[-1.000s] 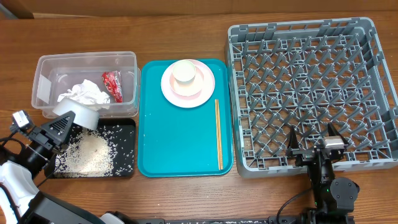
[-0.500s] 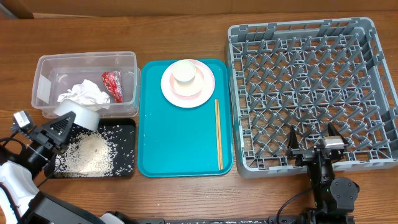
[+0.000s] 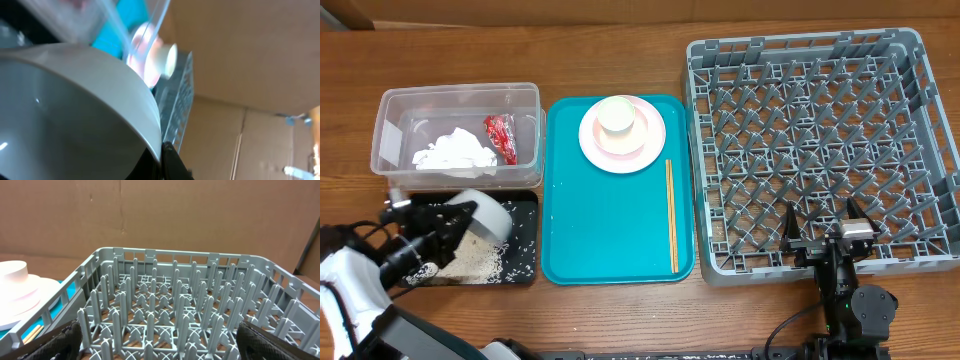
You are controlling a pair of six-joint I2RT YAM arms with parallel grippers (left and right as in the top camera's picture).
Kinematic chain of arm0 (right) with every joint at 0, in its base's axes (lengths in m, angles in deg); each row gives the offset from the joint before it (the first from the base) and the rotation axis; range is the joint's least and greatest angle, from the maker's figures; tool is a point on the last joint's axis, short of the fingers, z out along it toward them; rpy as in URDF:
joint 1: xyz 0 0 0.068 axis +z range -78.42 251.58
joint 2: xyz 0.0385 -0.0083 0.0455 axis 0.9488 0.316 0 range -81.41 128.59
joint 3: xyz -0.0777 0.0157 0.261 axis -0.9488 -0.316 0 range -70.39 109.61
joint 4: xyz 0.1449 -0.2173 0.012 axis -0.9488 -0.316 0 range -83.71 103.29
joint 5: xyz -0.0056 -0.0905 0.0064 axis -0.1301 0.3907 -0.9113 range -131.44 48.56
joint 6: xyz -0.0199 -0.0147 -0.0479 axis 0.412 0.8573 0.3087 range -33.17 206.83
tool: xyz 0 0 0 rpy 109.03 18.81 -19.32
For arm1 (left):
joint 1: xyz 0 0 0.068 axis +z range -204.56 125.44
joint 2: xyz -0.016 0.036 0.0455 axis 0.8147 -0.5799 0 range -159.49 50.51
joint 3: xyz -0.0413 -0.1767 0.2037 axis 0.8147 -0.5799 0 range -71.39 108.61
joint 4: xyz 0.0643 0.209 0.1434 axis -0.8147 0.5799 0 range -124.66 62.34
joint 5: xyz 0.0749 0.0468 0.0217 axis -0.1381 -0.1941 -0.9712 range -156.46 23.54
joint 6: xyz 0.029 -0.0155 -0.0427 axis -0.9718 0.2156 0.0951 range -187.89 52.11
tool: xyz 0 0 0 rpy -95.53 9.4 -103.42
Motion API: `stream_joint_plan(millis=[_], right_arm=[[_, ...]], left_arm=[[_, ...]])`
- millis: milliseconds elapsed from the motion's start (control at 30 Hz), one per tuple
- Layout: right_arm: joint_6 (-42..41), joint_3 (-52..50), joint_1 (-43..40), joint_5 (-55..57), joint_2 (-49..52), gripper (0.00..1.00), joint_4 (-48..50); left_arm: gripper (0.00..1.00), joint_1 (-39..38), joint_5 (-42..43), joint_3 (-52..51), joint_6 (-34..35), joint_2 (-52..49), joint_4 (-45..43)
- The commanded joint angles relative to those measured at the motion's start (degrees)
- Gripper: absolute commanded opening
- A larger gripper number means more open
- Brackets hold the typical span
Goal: Sort waste into correct bins and load items into the dishwasher
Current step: 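Tilt the bowl with the left gripper to pour rice onto the black tray, then carry the emptied white bowl right and lower it onto the teal tray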
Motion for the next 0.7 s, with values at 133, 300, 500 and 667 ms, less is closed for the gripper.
stream_joint_plan(millis=[133, 300, 500, 667], right_arm=[[0.2, -0.6, 0.0, -0.3, -0.6, 1.0, 0.3], [0.2, -0.6, 0.0, -0.3, -0.6, 1.0, 0.3], [0.2, -0.6, 0.0, -0.3, -0.6, 1.0, 0.3], [0.2, -0.6, 0.0, -0.3, -0.6, 1.0, 0.3]], left_arm=[[0.04, -8.8, -7.4, 8.2, -2.8, 1.5, 5.6], [0.04, -16.4, -11.3, 11.5, 1.4, 2.6, 4.9], [0.04, -27.7, -20.4, 13.7, 11.3, 4.2, 1.5], [0.04, -40.0, -27.9, 13.8, 20.0, 4.9, -3.7]])
